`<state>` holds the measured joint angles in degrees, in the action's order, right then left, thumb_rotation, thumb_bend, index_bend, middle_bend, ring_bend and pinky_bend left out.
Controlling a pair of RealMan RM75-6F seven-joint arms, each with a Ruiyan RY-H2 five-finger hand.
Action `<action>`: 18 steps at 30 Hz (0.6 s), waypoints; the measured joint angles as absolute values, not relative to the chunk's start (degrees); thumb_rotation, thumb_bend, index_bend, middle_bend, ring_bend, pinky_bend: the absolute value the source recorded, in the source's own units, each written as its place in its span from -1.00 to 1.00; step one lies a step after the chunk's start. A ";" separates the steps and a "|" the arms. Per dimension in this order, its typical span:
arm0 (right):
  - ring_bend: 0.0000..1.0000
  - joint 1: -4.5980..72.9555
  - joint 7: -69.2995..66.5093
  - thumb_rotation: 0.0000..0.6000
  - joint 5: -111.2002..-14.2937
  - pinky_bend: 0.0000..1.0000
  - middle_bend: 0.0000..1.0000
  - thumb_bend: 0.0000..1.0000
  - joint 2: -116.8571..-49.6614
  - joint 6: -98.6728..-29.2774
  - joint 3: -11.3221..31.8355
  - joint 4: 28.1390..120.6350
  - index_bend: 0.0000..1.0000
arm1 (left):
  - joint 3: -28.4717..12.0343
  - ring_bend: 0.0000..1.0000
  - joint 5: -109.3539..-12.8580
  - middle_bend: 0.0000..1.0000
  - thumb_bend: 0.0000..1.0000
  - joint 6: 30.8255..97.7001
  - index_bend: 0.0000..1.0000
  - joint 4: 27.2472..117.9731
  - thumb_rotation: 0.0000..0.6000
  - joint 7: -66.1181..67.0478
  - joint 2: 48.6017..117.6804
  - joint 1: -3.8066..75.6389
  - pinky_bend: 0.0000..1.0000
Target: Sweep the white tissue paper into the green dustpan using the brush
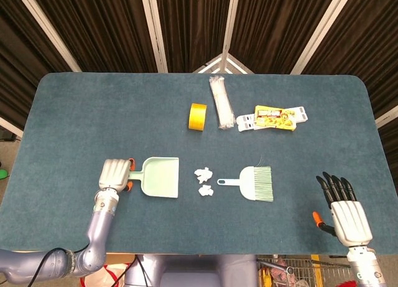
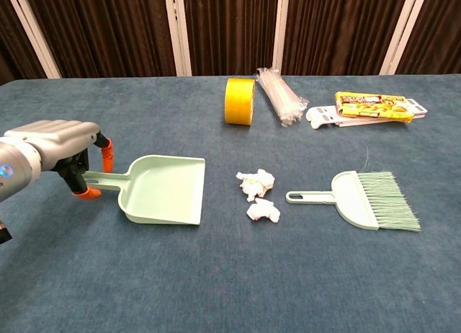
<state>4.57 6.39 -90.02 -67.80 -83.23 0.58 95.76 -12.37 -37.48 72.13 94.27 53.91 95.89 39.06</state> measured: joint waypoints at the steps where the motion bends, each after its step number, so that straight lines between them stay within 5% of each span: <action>1: -1.00 4.57 6.37 1.00 -90.05 -0.93 -1.00 -0.30 -67.80 -83.23 0.55 95.73 -1.00 | -12.38 1.00 -37.27 1.00 -0.14 72.16 -0.07 94.16 1.00 54.03 96.00 39.17 1.00; 10: -1.00 4.58 6.20 1.00 -89.92 -0.93 -1.00 -0.29 -67.79 -83.16 0.51 95.73 -1.00 | -12.45 1.00 -35.75 1.00 0.13 72.81 0.13 93.46 1.00 54.51 96.88 40.23 1.00; 18: -1.00 4.77 6.26 1.00 -90.18 -0.93 -1.00 -0.30 -67.80 -83.09 0.52 96.47 -1.00 | -12.73 1.00 -36.25 1.00 0.17 73.66 0.18 94.90 1.00 53.94 96.24 40.52 1.00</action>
<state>4.77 6.26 -90.18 -67.80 -83.09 0.52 96.47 -12.73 -36.25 73.66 94.90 53.94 96.24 40.52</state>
